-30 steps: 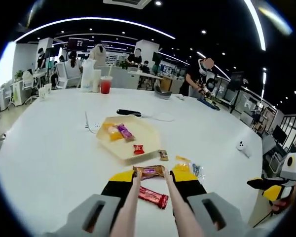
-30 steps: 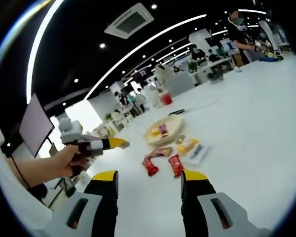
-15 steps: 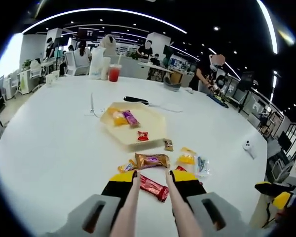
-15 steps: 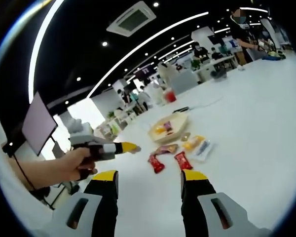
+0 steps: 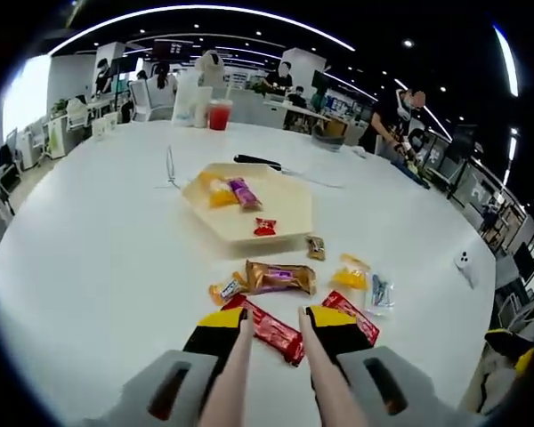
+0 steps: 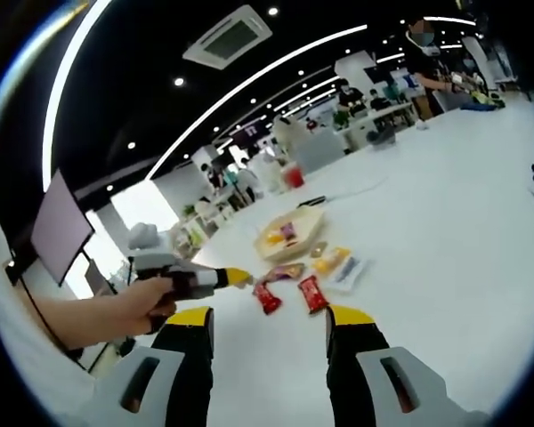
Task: Place the target food into the container with the food tongs after gripping and lifting it, then release it inside without dropping or visibly crushing the food.
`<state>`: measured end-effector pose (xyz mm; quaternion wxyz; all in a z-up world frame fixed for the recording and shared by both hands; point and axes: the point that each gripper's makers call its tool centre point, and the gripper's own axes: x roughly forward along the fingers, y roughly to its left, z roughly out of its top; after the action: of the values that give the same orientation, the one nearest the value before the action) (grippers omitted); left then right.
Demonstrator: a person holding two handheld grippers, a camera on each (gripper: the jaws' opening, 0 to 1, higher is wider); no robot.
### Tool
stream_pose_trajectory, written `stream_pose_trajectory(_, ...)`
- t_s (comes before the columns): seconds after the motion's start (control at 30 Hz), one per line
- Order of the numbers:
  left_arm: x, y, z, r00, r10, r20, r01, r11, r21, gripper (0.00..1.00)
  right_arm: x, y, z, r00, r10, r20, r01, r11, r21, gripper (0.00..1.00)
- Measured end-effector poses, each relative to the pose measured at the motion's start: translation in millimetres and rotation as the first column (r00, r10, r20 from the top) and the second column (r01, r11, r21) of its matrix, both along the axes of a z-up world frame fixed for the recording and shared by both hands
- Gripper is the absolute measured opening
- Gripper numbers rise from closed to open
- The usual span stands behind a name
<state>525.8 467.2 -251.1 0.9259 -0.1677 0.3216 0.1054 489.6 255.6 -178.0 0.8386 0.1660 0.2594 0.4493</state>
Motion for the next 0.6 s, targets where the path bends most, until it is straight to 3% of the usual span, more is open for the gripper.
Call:
stream_pose_trajectory(0.07, 1.8, -2, -1.5, 1.000, -0.017, -0.005, 0.017, 0.999, 0.031, 0.25, 2, -1, -1.1, 1.000, -0.003, -0.006, 0.003, 1.000, -0.001, 0.51)
stream_pose_trajectory(0.5, 9.7, -7, -23.5, 0.996, -0.074, -0.044, 0.075, 0.997, 0.030, 0.25, 10, -7, -3.8, 0.999, -0.042, -0.024, 0.042, 0.999, 0.004, 0.50)
stream_pose_trajectory(0.53, 9.4, -8, -27.4, 0.994, -0.090, -0.056, 0.092, 0.995, 0.042, 0.25, 11, -7, -3.7, 0.999, -0.048, -0.025, 0.048, 0.999, 0.005, 0.50)
stream_pose_trajectory(0.57, 13.1, -6, -24.4, 0.994, -0.106, -0.031, 0.108, 0.991, 0.083, 0.25, 11, -7, -3.9, 0.998, -0.052, -0.026, 0.052, 0.999, 0.005, 0.50)
stream_pose_trajectory(0.6, 10.7, -9, -26.7, 0.993, -0.109, -0.048, 0.112, 0.991, 0.069, 0.25, 11, -7, -4.3, 0.998, -0.054, -0.028, 0.054, 0.999, 0.005, 0.50)
